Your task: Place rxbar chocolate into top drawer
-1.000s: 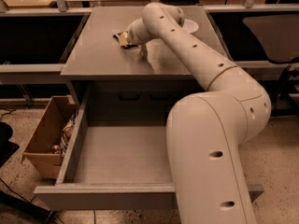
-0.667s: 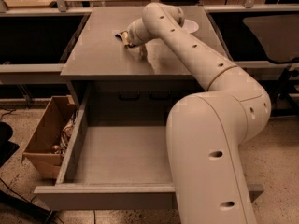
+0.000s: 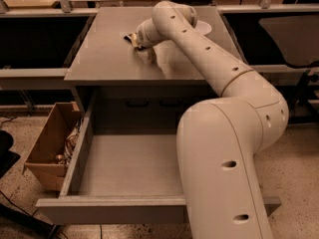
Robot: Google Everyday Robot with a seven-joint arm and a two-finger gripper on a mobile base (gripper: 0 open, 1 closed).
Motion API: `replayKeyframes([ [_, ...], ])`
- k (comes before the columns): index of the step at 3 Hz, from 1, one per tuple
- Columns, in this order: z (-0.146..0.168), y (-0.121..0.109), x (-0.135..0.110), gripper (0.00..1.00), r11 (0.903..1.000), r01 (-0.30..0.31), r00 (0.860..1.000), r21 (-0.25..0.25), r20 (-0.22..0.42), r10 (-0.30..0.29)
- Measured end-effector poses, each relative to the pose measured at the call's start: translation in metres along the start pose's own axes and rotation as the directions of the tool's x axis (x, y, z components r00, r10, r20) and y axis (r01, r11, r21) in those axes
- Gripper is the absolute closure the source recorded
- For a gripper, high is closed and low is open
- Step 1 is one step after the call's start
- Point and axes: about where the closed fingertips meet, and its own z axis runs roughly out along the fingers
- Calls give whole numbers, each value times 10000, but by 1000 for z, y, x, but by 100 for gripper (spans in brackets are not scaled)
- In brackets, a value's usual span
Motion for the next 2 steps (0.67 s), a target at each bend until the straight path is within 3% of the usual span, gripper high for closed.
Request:
replayKeyframes([
  [1, -18, -12, -5, 100, 9997, -20, 9998, 236, 197, 15],
  [2, -67, -23, -18, 100, 9978, 286, 9983, 592, 493, -315],
])
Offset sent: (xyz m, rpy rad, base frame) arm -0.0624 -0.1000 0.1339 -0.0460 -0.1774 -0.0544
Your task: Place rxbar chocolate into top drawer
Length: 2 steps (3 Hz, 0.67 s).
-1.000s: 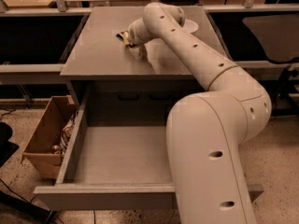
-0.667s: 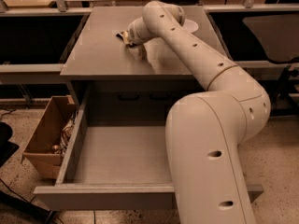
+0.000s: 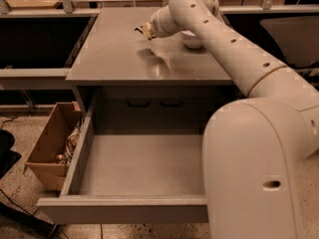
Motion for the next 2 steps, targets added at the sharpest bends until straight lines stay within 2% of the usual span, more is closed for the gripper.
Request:
replayKeyframes([
  [1, -77, -4, -19, 100, 9976, 326, 9987, 604, 372, -349],
  [2, -153, 8, -5, 100, 9885, 877, 9958, 1230, -354, -839],
])
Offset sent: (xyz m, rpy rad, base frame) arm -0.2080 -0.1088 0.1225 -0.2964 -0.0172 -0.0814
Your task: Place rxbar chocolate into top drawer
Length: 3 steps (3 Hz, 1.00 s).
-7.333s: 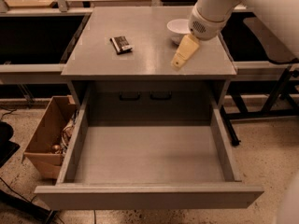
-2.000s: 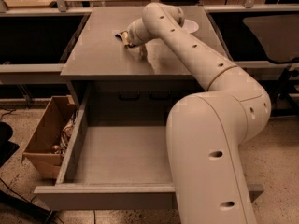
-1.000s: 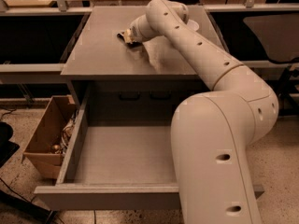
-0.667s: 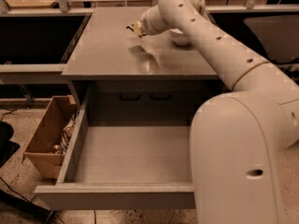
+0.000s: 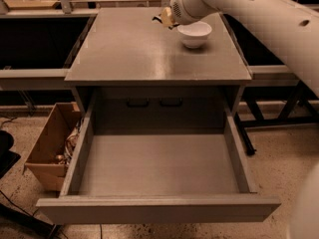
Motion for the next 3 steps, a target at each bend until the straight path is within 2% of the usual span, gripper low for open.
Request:
replayKeyframes([
  [1, -73, 12, 36, 100, 9994, 335, 9948, 76, -964, -326],
  [2, -147, 19, 103, 100, 9990, -313, 9856, -310, -1671, 257],
  [3, -178, 22, 148, 100, 9943, -930, 9848, -529, -1520, 840],
])
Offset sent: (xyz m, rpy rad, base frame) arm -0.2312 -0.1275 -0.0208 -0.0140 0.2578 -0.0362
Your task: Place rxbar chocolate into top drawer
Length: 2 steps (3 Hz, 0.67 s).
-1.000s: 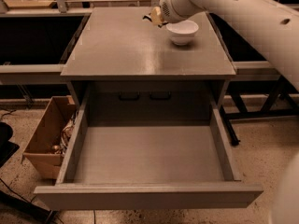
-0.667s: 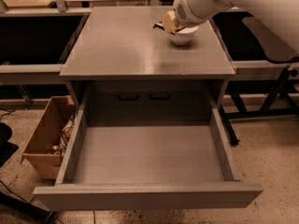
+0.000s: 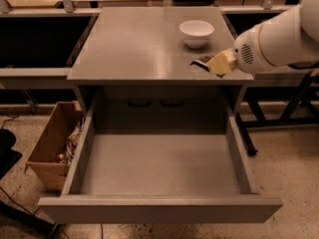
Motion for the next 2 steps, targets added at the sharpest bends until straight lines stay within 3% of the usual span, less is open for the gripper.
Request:
replayKeyframes([
  [1, 29, 2, 56, 100, 9940, -703, 9959, -835, 512, 748],
  [2, 75, -6, 95, 100, 9570, -1871, 9520, -2218, 1993, 2323],
])
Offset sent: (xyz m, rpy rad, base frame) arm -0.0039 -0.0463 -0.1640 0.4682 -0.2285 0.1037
